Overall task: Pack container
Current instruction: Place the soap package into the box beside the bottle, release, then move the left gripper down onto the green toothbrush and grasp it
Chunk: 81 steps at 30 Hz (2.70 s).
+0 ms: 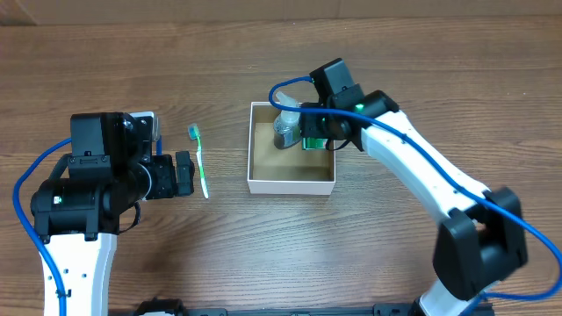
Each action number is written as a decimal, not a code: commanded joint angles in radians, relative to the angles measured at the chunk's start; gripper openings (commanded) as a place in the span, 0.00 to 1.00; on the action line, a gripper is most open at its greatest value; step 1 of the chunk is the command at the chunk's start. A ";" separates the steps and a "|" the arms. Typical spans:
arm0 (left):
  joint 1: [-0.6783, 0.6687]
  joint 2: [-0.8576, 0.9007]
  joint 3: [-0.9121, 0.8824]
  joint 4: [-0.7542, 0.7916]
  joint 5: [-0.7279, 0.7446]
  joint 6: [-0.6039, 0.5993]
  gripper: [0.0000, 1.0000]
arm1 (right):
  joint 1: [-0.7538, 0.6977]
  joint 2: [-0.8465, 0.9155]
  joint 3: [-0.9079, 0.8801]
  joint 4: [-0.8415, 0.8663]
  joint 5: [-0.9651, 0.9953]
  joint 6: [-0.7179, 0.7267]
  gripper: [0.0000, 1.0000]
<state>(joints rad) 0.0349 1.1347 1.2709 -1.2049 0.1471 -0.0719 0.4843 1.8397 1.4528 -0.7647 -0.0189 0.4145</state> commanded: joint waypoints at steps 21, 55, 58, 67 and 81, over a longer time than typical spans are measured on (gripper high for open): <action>0.004 0.004 0.025 0.001 0.023 0.013 1.00 | -0.081 -0.291 0.023 -0.024 0.204 0.005 0.89; -0.113 0.812 0.301 0.217 -0.055 -0.246 1.00 | -0.539 -0.406 -0.034 -0.525 0.121 -0.027 1.00; -0.113 0.833 0.315 0.204 -0.062 -0.290 1.00 | -0.539 -0.405 -0.034 -0.538 0.121 -0.027 1.00; -0.114 0.842 0.280 0.116 -0.080 -0.382 1.00 | -0.539 -0.405 -0.034 -0.575 0.120 -0.026 1.00; -0.115 0.842 0.135 0.224 -0.111 -0.378 1.00 | -0.539 -0.405 -0.034 -0.577 0.091 -0.027 1.00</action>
<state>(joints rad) -0.0772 1.9644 1.4376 -0.9936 0.0662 -0.4385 -0.0521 1.4353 1.4189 -1.3449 0.0803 0.3916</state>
